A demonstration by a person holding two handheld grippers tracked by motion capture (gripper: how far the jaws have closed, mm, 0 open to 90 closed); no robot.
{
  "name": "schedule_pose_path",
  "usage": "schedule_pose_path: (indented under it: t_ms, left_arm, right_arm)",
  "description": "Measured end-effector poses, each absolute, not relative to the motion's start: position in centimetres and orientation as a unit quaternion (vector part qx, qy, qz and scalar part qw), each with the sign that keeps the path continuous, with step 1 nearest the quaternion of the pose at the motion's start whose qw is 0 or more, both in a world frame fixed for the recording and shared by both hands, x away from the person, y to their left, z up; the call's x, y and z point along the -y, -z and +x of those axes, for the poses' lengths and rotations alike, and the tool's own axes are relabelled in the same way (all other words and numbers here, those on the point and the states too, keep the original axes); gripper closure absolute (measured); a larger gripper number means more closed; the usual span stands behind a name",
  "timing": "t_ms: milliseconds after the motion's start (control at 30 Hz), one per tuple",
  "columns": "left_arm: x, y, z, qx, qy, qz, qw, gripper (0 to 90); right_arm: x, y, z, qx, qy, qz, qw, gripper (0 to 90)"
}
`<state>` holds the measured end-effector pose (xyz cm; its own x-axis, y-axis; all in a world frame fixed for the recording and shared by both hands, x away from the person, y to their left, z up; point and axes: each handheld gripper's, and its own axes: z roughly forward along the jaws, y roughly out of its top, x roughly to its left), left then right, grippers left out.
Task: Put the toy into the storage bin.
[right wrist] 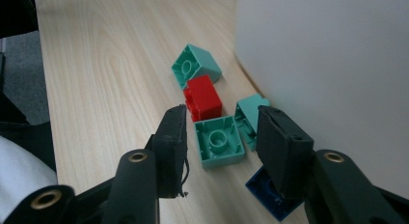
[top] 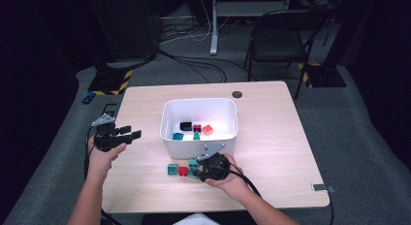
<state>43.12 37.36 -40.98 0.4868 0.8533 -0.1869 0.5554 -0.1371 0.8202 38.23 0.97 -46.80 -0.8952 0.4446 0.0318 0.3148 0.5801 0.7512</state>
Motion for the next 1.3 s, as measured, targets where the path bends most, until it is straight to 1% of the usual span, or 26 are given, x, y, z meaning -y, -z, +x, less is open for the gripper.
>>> schedule_pose_path:
  t_ms: [200,433,867,1167,1200,1267,1300]
  left_arm:
    - [-37.4,41.0,43.1,-0.476,-0.167,0.738,0.448,41.1]
    - [-37.3,41.1,43.2,-0.477,-0.17,0.736,0.45,41.1]
    - [-37.3,41.1,43.1,-0.476,-0.166,0.739,0.446,41.1]
    - [-37.3,41.1,43.2,-0.475,-0.166,0.74,0.446,41.1]
    - [-37.3,41.1,43.2,-0.475,-0.166,0.74,0.446,41.1]
    - [-37.3,41.2,43.2,-0.475,-0.167,0.739,0.448,41.1]
    - [-37.3,41.1,43.2,-0.475,-0.166,0.739,0.448,41.1]
  right_arm:
    - [-1.2,48.6,38.1,-0.892,-0.389,0.217,0.077,49.3]
    - [-1.3,49.6,38.2,-0.894,-0.38,0.225,0.078,45.8]
    - [-1.9,50.6,38.7,-0.898,-0.372,0.225,0.073,45.3]
    - [-2.2,51.0,39.0,-0.899,-0.367,0.227,0.072,48.3]
    - [-2.3,51.1,39.0,-0.901,-0.365,0.224,0.072,50.4]
    - [-2.4,51.2,39.0,-0.903,-0.361,0.225,0.069,51.1]
    - [-2.5,51.3,39.0,-0.904,-0.357,0.226,0.069,53.9]
